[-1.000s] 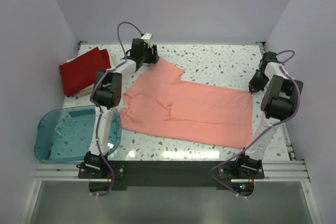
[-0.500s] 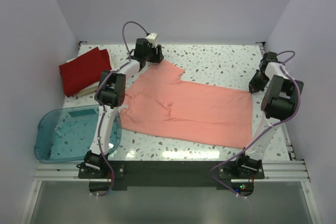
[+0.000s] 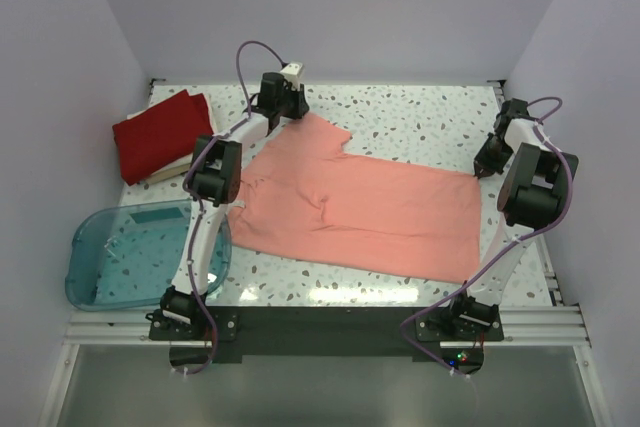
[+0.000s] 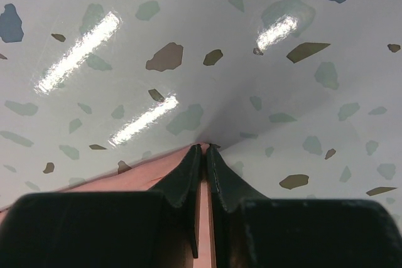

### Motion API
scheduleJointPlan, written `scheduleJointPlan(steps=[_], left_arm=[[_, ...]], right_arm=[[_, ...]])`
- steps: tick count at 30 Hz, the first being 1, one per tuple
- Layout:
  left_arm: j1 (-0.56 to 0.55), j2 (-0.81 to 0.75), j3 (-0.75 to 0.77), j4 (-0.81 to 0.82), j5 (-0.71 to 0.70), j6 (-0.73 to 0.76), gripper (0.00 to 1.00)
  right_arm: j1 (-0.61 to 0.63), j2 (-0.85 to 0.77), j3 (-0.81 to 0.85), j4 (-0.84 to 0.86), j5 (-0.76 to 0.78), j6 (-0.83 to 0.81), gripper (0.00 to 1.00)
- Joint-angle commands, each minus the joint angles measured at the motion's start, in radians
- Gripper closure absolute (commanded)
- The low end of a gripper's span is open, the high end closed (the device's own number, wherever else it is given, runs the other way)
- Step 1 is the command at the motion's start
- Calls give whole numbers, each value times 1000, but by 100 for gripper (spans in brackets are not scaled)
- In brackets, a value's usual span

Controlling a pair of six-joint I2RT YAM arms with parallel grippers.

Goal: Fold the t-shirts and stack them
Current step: Fold the tshirt

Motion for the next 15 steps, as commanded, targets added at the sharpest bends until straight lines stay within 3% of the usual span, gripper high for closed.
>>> scheduleJointPlan(steps=[1,7,15], left_arm=[[-3,14,52,-4,1,4,80],[-4,3,32,8,24,17,100],[-1,-23,11,65,2,-3,100]], right_arm=[[-1,17,-24,-48,0,10,94],[-1,16,-23,-57,10,17,98],[-1,28,25,-77,43,15,100]])
